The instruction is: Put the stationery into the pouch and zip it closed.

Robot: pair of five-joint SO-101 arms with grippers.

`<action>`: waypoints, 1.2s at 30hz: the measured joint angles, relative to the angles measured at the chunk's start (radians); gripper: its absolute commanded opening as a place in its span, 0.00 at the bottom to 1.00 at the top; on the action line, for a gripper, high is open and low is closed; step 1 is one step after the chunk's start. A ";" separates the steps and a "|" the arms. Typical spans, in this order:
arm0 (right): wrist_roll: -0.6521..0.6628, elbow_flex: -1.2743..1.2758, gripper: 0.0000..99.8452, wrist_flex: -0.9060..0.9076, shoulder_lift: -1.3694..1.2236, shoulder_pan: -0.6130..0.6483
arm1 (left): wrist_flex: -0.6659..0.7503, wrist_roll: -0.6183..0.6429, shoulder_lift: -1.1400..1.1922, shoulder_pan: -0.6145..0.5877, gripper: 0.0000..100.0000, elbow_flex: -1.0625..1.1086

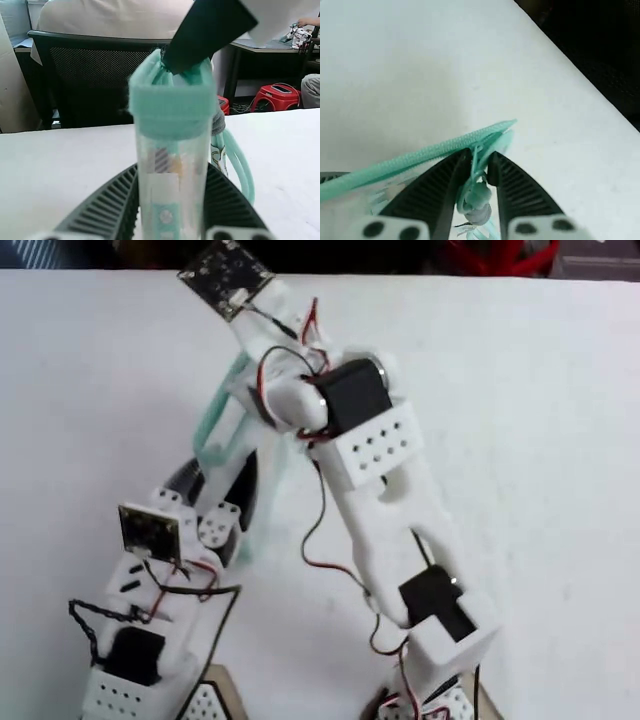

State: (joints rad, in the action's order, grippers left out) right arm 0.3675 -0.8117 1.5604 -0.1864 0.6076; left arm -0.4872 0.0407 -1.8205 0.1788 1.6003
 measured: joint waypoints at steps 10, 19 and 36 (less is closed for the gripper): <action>0.000 -0.018 0.02 0.095 0.032 0.032 | -0.002 0.002 -0.002 0.002 0.11 0.000; 0.000 -0.017 0.02 0.118 0.060 0.051 | -0.002 0.002 -0.005 0.003 0.02 0.000; 0.000 -0.031 0.02 0.120 0.167 0.180 | -0.002 0.000 -0.011 0.003 0.02 0.000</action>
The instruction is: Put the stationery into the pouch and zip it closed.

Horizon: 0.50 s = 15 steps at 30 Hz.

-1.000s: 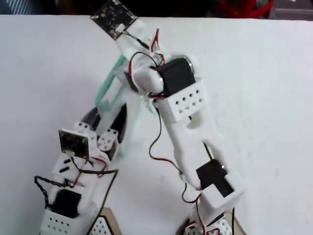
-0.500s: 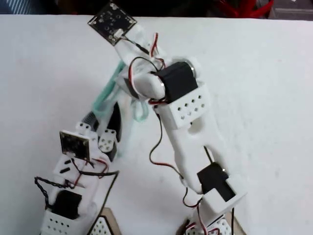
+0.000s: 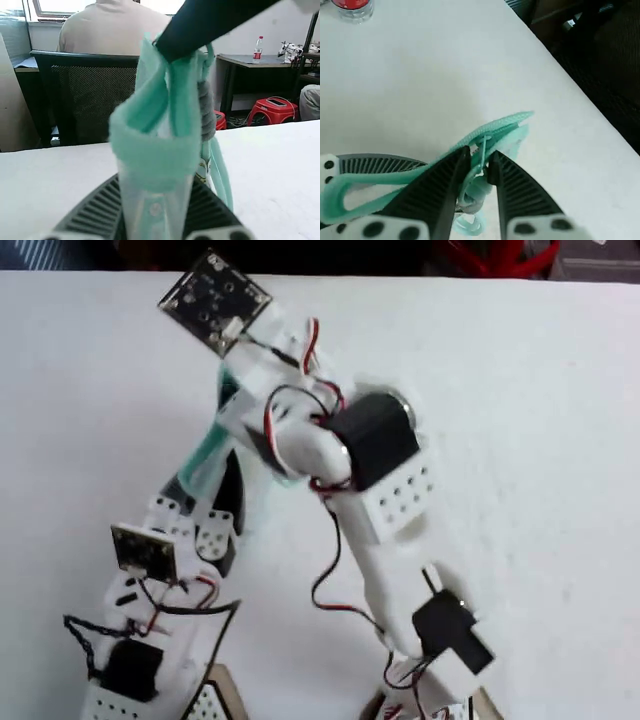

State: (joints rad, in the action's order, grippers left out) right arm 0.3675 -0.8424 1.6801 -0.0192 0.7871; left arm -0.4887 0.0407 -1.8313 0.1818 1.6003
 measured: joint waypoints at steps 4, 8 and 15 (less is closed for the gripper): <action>0.003 0.054 0.05 0.011 0.006 0.021 | 0.000 0.000 0.014 -0.002 0.02 0.002; 0.002 0.115 0.18 0.011 0.029 0.012 | 0.000 0.000 0.009 -0.002 0.02 0.002; -0.023 0.157 0.06 0.018 0.041 -0.009 | 0.000 0.000 0.009 -0.002 0.02 0.002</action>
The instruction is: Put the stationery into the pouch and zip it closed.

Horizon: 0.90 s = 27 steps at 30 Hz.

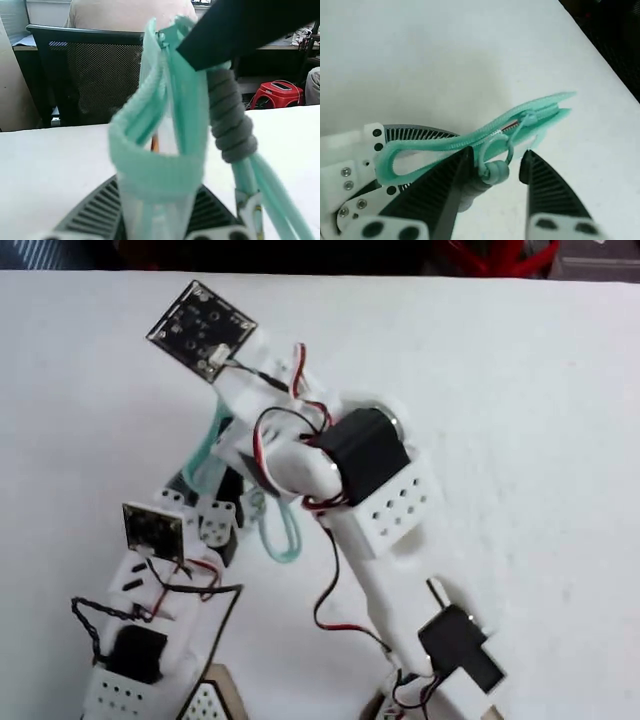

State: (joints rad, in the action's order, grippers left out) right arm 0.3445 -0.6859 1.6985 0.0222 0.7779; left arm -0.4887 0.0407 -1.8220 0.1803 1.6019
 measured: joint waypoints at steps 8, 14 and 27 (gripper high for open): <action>0.005 -0.002 0.02 0.000 0.008 -0.011 | 0.000 0.000 0.000 0.000 0.02 0.000; 0.005 0.026 0.02 0.000 0.041 0.008 | 0.000 -0.003 0.000 -0.002 0.02 0.000; 0.146 0.439 0.02 0.011 0.296 0.178 | 0.000 -0.029 0.000 -0.002 0.02 0.000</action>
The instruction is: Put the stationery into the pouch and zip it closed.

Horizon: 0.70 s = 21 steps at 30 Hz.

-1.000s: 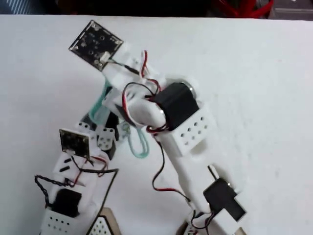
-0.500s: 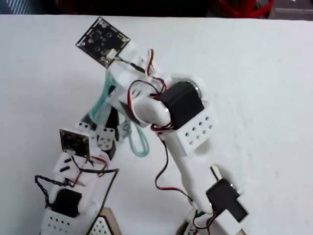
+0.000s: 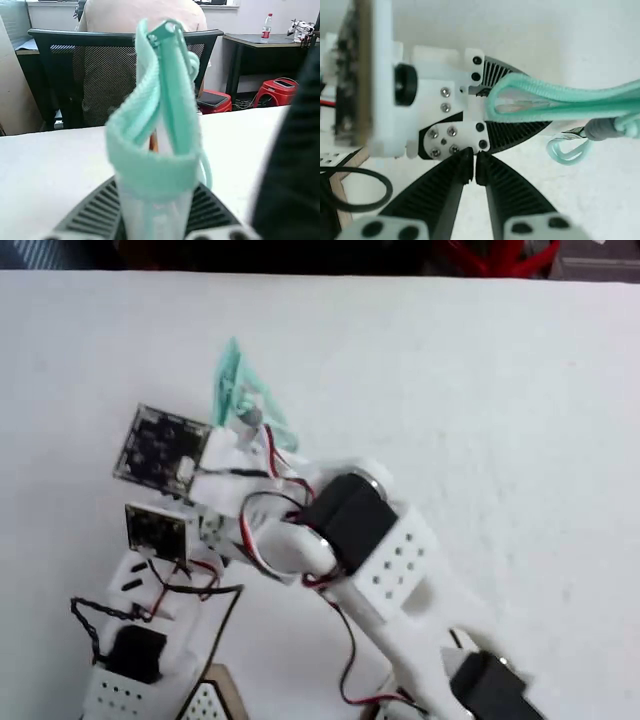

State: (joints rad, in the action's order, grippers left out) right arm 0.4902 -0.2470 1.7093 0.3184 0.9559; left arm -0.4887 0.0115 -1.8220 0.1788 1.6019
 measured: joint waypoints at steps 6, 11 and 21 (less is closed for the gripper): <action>-0.026 -0.075 0.12 -0.038 0.066 -0.109 | 0.000 0.002 0.000 0.000 0.02 0.000; -0.181 -0.153 0.21 -0.114 0.051 -0.176 | 0.000 0.002 0.000 0.000 0.02 0.000; -0.224 -0.186 0.21 -0.233 -0.075 -0.178 | 0.000 0.002 0.000 0.000 0.02 0.000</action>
State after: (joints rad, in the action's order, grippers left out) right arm 0.2662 -0.4327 1.4760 0.2432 0.7779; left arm -0.4887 0.0130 -1.8220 0.1788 1.6019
